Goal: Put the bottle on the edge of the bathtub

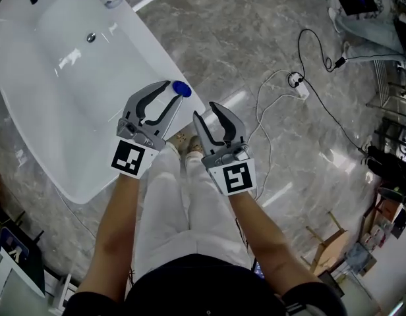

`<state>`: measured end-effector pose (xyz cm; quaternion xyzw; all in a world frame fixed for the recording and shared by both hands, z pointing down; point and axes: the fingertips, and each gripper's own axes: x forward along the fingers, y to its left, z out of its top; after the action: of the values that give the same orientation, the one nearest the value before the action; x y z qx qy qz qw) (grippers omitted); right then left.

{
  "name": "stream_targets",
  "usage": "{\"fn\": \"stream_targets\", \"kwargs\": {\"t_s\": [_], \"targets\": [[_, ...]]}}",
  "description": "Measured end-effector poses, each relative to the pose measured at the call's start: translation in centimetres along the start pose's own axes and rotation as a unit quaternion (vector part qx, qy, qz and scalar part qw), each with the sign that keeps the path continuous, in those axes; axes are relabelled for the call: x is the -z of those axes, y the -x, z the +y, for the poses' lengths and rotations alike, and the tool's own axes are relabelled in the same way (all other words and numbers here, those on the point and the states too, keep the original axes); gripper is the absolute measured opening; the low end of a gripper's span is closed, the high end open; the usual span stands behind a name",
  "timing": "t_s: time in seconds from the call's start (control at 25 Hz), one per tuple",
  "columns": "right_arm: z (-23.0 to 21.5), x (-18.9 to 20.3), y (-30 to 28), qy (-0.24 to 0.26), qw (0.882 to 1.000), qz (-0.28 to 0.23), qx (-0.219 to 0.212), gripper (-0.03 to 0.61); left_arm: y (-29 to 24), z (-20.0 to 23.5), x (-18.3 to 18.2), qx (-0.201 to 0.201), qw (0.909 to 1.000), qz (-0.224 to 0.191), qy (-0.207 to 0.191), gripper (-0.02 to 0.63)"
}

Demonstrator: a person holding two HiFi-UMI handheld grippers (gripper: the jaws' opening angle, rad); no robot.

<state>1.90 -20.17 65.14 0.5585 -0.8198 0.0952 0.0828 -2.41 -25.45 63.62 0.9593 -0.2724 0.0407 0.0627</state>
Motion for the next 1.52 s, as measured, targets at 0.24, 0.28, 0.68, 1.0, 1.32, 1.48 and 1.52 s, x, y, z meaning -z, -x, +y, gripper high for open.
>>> {"fn": "stream_targets", "kwargs": {"t_s": [0.24,0.28,0.68,1.0,1.32,1.48,1.52], "targets": [[-1.7,-9.5,1.3,0.004,0.998,-0.062,0.018,0.002,1.9,1.2,-7.8,-0.060,0.9973,-0.042,-0.003,0.003],[-1.7,-11.0,2.1,0.006,0.997,-0.070,0.019,0.002,2.5,0.7,-9.4,-0.064,0.9969,-0.045,-0.010,0.003],[-4.7,-23.9,9.4,0.068,0.980,-0.144,0.119,0.002,4.4,-3.1,-23.9,-0.067,0.9887,-0.098,-0.092,0.003],[-7.7,-27.6,19.7,0.085,0.944,-0.168,0.270,0.000,3.5,-8.6,-30.3,0.010,0.9855,-0.134,-0.104,0.003],[-10.3,-27.4,37.0,0.065,0.867,-0.168,0.464,0.002,-2.7,-22.1,-33.6,0.171,0.9654,-0.165,-0.108,0.003],[-10.0,-26.1,45.5,0.062,0.816,-0.153,0.554,0.000,-4.5,-29.2,-33.9,0.246,0.9511,-0.165,-0.088,0.003],[-9.7,-25.7,47.5,0.058,0.804,-0.149,0.573,0.001,-4.6,-30.9,-33.9,0.263,0.9472,-0.163,-0.085,0.003]]}}
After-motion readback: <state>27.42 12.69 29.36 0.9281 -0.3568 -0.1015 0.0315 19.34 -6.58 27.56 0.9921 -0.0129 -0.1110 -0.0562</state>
